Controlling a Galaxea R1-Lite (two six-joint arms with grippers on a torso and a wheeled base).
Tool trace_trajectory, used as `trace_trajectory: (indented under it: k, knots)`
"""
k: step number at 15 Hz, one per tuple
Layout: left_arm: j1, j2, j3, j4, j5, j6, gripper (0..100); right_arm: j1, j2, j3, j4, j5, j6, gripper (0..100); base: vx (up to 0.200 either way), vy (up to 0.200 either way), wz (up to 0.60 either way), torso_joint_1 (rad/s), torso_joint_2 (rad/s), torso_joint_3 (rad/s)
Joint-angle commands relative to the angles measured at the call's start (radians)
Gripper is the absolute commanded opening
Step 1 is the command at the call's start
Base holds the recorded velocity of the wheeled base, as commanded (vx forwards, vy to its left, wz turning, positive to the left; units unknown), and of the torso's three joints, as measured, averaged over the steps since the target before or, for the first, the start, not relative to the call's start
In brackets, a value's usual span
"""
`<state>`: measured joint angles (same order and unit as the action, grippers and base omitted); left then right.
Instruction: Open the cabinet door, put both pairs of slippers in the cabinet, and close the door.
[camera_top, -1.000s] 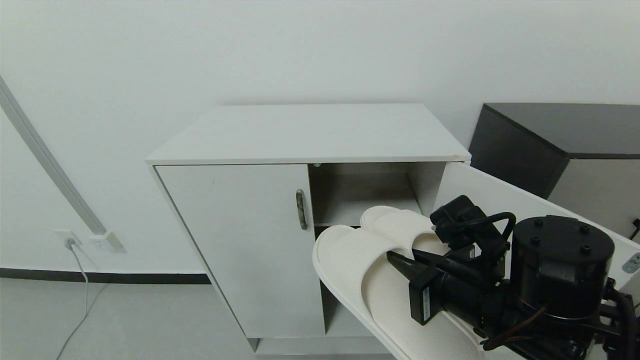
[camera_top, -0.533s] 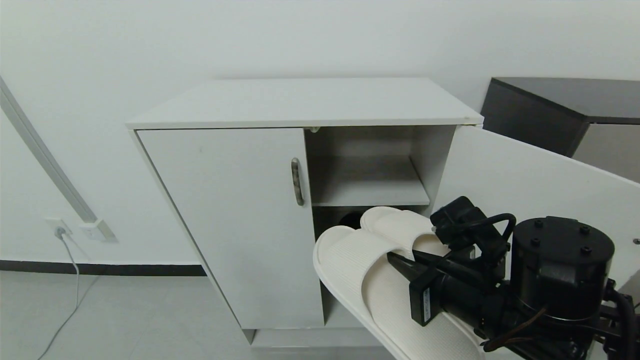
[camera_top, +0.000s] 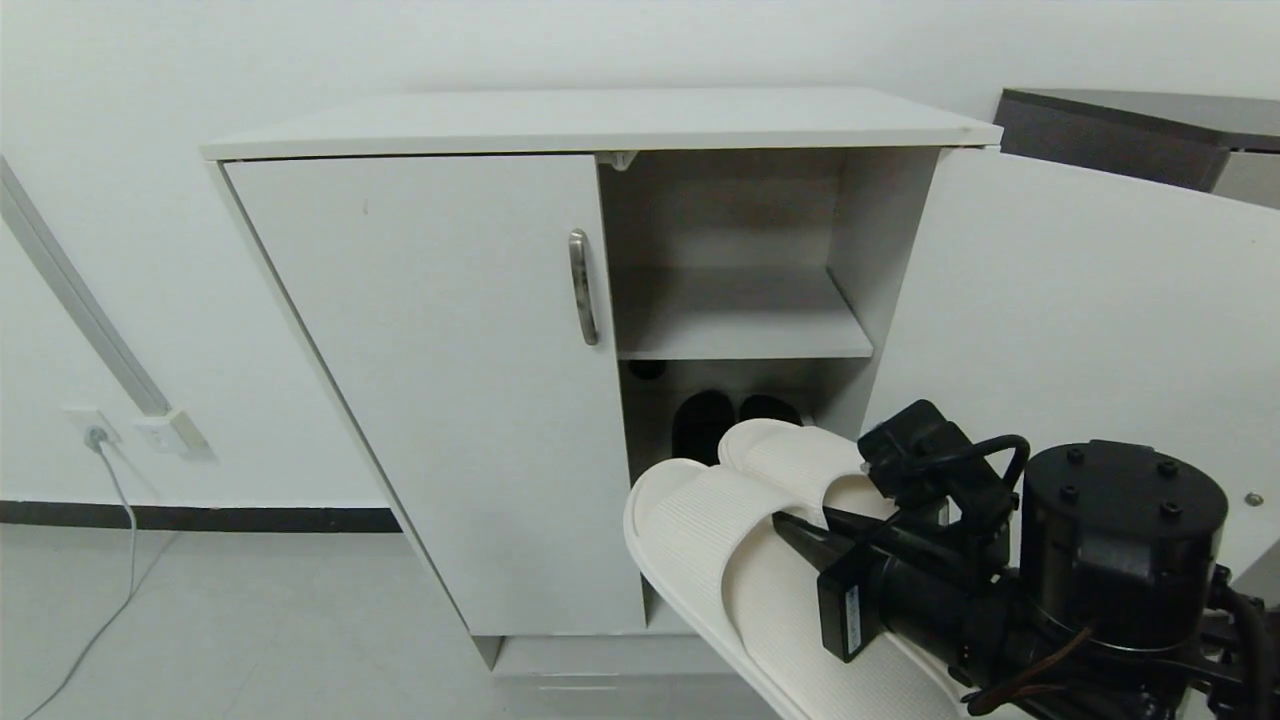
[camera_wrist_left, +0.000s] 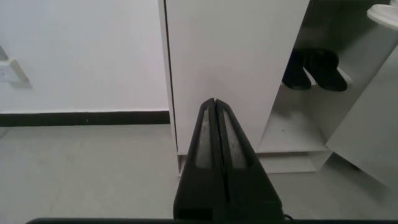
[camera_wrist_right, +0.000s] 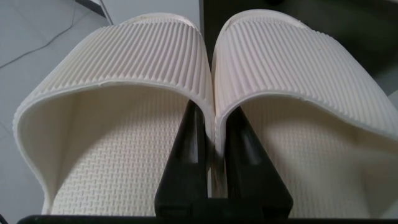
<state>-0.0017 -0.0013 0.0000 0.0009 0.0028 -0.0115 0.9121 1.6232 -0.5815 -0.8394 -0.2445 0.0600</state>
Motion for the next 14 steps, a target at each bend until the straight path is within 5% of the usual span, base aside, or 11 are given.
trace_trajectory:
  k: [1,11,14]
  knots:
    - [0.000,0.001,0.000,-0.001,0.000,-0.001,0,0.001,0.001,0.000,-0.001,0.001,0.000,0,0.000,0.000,0.00,-0.012,0.28,0.256]
    - [0.000,0.001,0.000,-0.001,0.000,0.001,0,0.001,0.012,0.008,-0.003,0.011,-0.022,0,0.000,0.000,0.00,0.001,0.03,0.029]
    - [0.000,0.001,0.000,-0.001,0.000,0.002,0,0.008,0.029,-0.031,0.011,-0.056,-0.014,0,0.000,0.000,0.00,0.000,0.00,0.000]
